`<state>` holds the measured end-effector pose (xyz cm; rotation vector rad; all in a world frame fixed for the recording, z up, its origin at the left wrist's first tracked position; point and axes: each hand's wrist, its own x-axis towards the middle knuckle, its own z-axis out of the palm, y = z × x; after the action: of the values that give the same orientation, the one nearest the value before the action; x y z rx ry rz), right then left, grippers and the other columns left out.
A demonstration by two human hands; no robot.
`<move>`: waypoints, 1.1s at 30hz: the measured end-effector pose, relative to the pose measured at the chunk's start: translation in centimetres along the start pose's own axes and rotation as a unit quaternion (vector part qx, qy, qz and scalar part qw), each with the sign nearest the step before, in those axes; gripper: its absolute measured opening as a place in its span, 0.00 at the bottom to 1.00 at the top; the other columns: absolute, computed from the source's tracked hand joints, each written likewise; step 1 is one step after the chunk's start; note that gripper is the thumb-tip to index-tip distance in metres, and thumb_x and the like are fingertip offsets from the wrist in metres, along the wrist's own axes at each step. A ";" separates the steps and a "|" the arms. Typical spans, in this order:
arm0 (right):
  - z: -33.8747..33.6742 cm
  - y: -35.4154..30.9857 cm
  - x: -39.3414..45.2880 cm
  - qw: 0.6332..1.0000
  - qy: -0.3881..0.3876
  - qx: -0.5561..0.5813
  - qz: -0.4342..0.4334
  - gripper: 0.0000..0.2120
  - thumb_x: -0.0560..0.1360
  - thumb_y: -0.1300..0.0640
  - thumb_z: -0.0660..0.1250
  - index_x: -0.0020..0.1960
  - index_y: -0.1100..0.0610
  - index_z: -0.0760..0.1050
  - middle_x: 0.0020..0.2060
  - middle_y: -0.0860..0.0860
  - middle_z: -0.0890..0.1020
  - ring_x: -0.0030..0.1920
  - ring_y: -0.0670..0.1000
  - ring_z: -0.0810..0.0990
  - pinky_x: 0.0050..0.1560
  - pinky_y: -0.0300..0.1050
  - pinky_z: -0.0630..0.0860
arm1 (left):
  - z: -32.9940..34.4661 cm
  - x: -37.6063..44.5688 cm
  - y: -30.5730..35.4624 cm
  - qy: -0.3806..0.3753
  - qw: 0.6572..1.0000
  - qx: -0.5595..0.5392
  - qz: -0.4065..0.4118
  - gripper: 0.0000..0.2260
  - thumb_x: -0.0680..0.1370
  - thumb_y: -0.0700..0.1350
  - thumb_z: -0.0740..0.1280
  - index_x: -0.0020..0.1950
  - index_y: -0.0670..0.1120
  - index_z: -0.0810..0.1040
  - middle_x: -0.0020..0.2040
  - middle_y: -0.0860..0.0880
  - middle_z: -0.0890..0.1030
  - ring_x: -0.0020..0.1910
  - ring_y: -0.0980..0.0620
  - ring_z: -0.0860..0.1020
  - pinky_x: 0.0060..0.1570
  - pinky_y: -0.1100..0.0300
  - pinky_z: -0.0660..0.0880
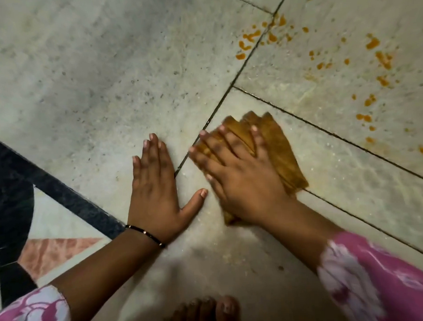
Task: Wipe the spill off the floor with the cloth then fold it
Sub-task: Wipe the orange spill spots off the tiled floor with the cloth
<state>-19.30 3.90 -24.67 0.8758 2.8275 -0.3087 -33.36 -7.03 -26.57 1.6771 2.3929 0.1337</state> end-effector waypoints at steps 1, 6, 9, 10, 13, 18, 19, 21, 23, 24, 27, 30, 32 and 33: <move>-0.4 0.0 1.9 1.000 0.001 0.001 -0.013 0.24 0.80 0.45 0.48 0.76 0.41 0.53 0.77 0.47 0.54 0.77 0.54 0.49 0.71 0.67 0.40 | 0.0 0.0 -0.1 -0.001 1.000 0.001 0.001 0.45 0.74 0.68 0.51 0.77 0.36 0.45 0.77 0.37 0.45 0.77 0.43 0.43 0.74 0.49 0.40; -2.3 6.5 5.6 0.998 0.008 0.011 0.067 0.23 0.81 0.44 0.46 0.76 0.39 0.50 0.78 0.45 0.49 0.77 0.52 0.45 0.71 0.61 0.36 | 0.2 0.0 -0.2 0.001 1.000 -0.002 0.012 0.44 0.74 0.67 0.51 0.77 0.37 0.45 0.78 0.38 0.44 0.77 0.43 0.43 0.74 0.48 0.39; -1.5 9.2 0.3 0.991 0.035 0.002 0.131 0.25 0.79 0.44 0.45 0.76 0.40 0.50 0.77 0.48 0.52 0.77 0.54 0.48 0.72 0.64 0.41 | -0.1 -0.2 0.1 0.007 0.998 -0.033 0.045 0.40 0.76 0.63 0.52 0.77 0.39 0.44 0.78 0.39 0.42 0.77 0.44 0.40 0.74 0.49 0.37; -1.2 9.0 -2.4 0.990 0.036 -0.009 0.134 0.26 0.78 0.44 0.46 0.76 0.42 0.51 0.77 0.49 0.55 0.76 0.55 0.51 0.72 0.65 0.44 | -0.2 -0.1 0.6 0.012 0.996 -0.049 0.068 0.38 0.77 0.60 0.53 0.77 0.39 0.44 0.78 0.39 0.42 0.77 0.43 0.41 0.74 0.49 0.37; 0.5 6.6 -10.6 0.993 0.003 -0.017 0.120 0.27 0.77 0.45 0.49 0.76 0.42 0.52 0.76 0.50 0.57 0.76 0.56 0.54 0.71 0.65 0.49 | -0.5 0.8 3.2 0.018 0.982 -0.077 0.169 0.36 0.77 0.56 0.56 0.77 0.37 0.49 0.77 0.37 0.45 0.77 0.41 0.44 0.74 0.45 0.43; 1.9 9.3 -21.1 0.937 -0.035 0.011 0.349 0.27 0.77 0.41 0.44 0.76 0.43 0.55 0.76 0.50 0.60 0.75 0.55 0.56 0.71 0.61 0.50 | 0.1 5.3 9.2 -0.015 0.920 -0.024 0.390 0.35 0.78 0.61 0.53 0.77 0.39 0.55 0.77 0.39 0.52 0.77 0.43 0.51 0.73 0.43 0.48; 1.9 10.9 -21.8 0.905 -0.028 0.030 0.423 0.28 0.77 0.40 0.42 0.76 0.43 0.53 0.77 0.49 0.57 0.76 0.55 0.53 0.72 0.61 0.48 | 0.4 6.3 9.8 -0.024 0.908 -0.004 0.419 0.35 0.78 0.62 0.52 0.77 0.40 0.56 0.77 0.41 0.54 0.76 0.45 0.52 0.73 0.44 0.48; 1.5 13.7 -21.3 0.838 0.013 0.065 0.541 0.28 0.77 0.39 0.41 0.77 0.43 0.50 0.77 0.49 0.52 0.76 0.55 0.49 0.73 0.63 0.45 | 1.1 7.7 10.3 -0.048 0.892 0.019 0.448 0.34 0.78 0.63 0.50 0.77 0.42 0.56 0.77 0.43 0.56 0.76 0.47 0.55 0.73 0.46 0.48; 1.0 15.3 -18.2 0.799 0.049 0.074 0.595 0.27 0.80 0.43 0.45 0.77 0.46 0.51 0.78 0.50 0.50 0.76 0.56 0.48 0.72 0.64 0.45 | 1.6 8.1 10.2 -0.058 0.891 0.031 0.449 0.34 0.78 0.63 0.50 0.77 0.43 0.56 0.77 0.45 0.56 0.76 0.48 0.55 0.73 0.47 0.49; 0.7 15.3 -16.2 0.801 0.064 0.087 0.590 0.26 0.80 0.45 0.47 0.77 0.48 0.51 0.78 0.51 0.49 0.76 0.56 0.48 0.72 0.64 0.44 | 1.7 8.0 10.0 -0.057 0.893 0.034 0.445 0.34 0.78 0.63 0.50 0.77 0.43 0.56 0.77 0.45 0.56 0.76 0.48 0.54 0.73 0.47 0.49; 0.7 12.8 -11.8 0.866 0.068 0.087 0.489 0.26 0.81 0.46 0.48 0.77 0.46 0.50 0.78 0.48 0.49 0.76 0.54 0.47 0.72 0.65 0.41 | 1.7 7.7 10.1 -0.049 0.899 0.029 0.435 0.33 0.78 0.63 0.51 0.77 0.44 0.57 0.77 0.46 0.56 0.76 0.49 0.54 0.73 0.47 0.50; 1.3 8.7 -12.6 0.917 0.061 0.060 0.390 0.27 0.79 0.44 0.45 0.77 0.45 0.50 0.77 0.46 0.53 0.76 0.51 0.48 0.71 0.63 0.40 | 1.7 7.8 10.2 -0.052 0.898 0.033 0.435 0.33 0.78 0.64 0.50 0.77 0.44 0.56 0.78 0.47 0.55 0.76 0.50 0.53 0.73 0.47 0.50; 1.7 7.3 -15.8 0.922 0.047 0.057 0.379 0.27 0.78 0.43 0.44 0.77 0.45 0.50 0.77 0.45 0.55 0.76 0.49 0.48 0.72 0.61 0.42 | 1.7 7.9 10.1 -0.052 0.900 0.034 0.432 0.34 0.78 0.64 0.50 0.77 0.44 0.56 0.78 0.47 0.56 0.76 0.50 0.54 0.73 0.47 0.50; 2.0 7.3 -17.9 0.916 0.039 0.056 0.396 0.28 0.78 0.43 0.43 0.77 0.45 0.51 0.77 0.46 0.56 0.76 0.48 0.48 0.73 0.60 0.42 | 1.7 7.8 10.2 -0.051 0.900 0.033 0.431 0.34 0.78 0.64 0.50 0.77 0.44 0.56 0.77 0.47 0.56 0.76 0.50 0.54 0.73 0.47 0.50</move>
<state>-0.39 -0.33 -23.76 1.9697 2.2621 -0.3134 -26.22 3.74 -27.19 2.5713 1.4255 0.0932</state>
